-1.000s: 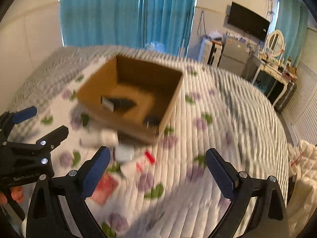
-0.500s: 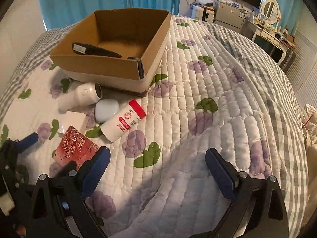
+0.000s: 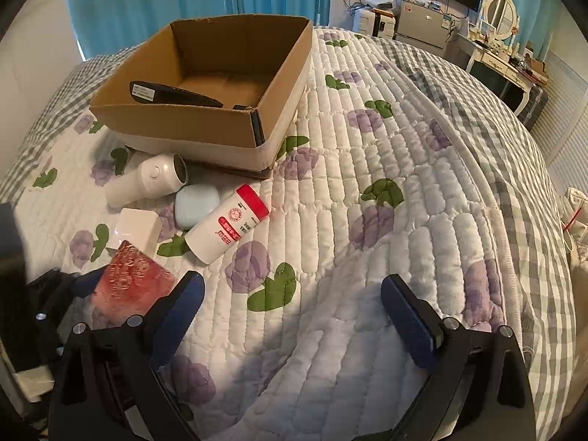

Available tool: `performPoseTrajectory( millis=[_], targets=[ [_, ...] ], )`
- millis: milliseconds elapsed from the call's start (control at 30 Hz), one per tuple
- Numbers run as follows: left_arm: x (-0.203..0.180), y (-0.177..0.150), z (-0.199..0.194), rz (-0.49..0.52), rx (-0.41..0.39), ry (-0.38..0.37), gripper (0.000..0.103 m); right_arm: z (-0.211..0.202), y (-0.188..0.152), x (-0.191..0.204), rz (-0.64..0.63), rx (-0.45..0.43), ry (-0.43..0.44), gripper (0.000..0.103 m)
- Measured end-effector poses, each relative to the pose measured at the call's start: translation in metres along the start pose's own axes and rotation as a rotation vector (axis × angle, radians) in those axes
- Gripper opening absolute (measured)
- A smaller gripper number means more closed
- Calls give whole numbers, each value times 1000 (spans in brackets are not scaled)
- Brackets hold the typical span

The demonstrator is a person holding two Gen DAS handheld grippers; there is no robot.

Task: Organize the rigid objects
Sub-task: 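Grasp the red rose-patterned square card with the left tool, then grasp the red-capped white bottle with the right tool while the left tool holds the card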

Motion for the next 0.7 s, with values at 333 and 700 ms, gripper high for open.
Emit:
performPoseTrajectory(
  millis=[333, 700],
  targets=[
    [51, 34, -39, -69, -106, 103, 71, 3, 18, 10, 30, 10, 44, 97],
    [93, 63, -19, -116, -139, 143, 71, 74, 44, 36, 53, 147, 88, 68]
  ],
)
Point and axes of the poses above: each gripper's, at about its wrist camera, not at the fingertips, and z roughly the way its jaws point, x to its left, y to its top, the point moved 4 cm from there along z, roughly the way its jaws point, and after that the axes turned 3 degrees about y, right-handed, at the moved point
